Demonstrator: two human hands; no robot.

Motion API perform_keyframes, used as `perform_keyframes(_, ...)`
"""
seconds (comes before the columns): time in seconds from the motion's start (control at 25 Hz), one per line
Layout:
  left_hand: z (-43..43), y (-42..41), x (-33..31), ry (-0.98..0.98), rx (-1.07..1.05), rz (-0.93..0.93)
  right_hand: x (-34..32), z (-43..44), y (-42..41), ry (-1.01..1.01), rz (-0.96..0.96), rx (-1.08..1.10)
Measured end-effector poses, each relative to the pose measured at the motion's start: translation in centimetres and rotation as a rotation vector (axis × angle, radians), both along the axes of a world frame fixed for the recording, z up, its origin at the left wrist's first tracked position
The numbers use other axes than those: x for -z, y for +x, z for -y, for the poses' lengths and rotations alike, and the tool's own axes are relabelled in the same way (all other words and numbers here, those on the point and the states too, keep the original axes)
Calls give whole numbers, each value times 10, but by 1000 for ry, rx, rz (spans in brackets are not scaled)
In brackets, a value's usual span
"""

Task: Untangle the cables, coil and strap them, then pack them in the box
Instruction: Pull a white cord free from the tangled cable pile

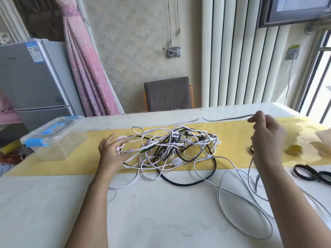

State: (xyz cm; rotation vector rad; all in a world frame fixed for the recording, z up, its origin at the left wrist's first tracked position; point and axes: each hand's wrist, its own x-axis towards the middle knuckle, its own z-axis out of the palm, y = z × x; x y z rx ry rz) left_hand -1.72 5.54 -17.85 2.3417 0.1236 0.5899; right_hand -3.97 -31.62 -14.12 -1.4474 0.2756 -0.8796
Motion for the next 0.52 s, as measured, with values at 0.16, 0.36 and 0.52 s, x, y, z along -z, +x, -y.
perform_keyframes(0.16, 26, -16, -17, -234, 466, -35, -2, -8, -1, -136, -39, -110)
perform_keyframes(0.36, 82, -28, -18, -23, 310, 513, -6, -27, -10, -280, 83, -322)
perform_keyframes(0.52, 122, -24, -14, 18, 411, 463, -28, -33, -33, 321, 243, -1137)
